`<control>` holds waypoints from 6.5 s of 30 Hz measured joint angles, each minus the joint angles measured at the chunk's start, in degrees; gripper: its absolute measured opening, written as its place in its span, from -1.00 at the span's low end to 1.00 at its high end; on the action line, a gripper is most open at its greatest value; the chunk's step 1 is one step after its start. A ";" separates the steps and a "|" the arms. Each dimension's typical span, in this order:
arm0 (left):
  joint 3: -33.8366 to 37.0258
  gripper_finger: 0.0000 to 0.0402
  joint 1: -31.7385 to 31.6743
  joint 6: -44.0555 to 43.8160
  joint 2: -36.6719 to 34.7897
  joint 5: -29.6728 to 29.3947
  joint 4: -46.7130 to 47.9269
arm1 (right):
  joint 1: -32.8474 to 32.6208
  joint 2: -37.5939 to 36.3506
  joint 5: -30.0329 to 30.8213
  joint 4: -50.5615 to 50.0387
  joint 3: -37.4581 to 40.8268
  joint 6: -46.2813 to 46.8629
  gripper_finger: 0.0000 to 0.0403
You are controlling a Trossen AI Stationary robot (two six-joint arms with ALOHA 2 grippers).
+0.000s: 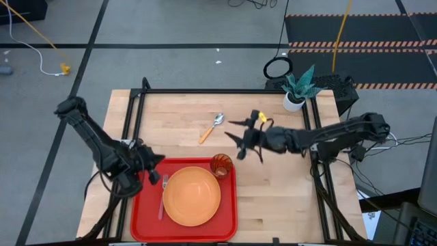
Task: Pick and place plate/cup/fork/spoon on tray
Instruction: Put the orange spoon on the red serving tray to the left of the pink fork
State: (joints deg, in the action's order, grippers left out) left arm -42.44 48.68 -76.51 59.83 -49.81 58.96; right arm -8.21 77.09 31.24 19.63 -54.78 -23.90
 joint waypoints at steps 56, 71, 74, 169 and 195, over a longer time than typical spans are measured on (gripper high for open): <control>0.00 -0.19 -58.79 65.29 9.82 15.48 -54.71 | 34.27 17.18 -40.51 8.19 8.97 32.94 -0.07; -0.65 -0.19 -63.85 64.30 24.43 27.88 -60.33 | 35.15 29.45 -43.71 1.50 0.26 38.24 -0.03; -1.16 -0.19 -64.38 63.27 23.77 27.94 -55.32 | 35.15 29.43 -43.70 1.54 0.23 38.69 -0.03; -1.19 -0.19 -61.14 62.42 22.64 35.02 -65.59 | 32.52 32.46 -41.80 -5.62 -5.62 38.96 -0.46; -15.84 -0.19 -60.97 51.48 39.29 28.65 -60.42 | 28.85 4.89 -31.21 -24.58 5.64 24.19 -0.54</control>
State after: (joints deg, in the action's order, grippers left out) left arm -58.27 -12.29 -25.03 99.13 -21.16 -1.46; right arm 20.64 81.98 0.03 -4.95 -49.15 0.29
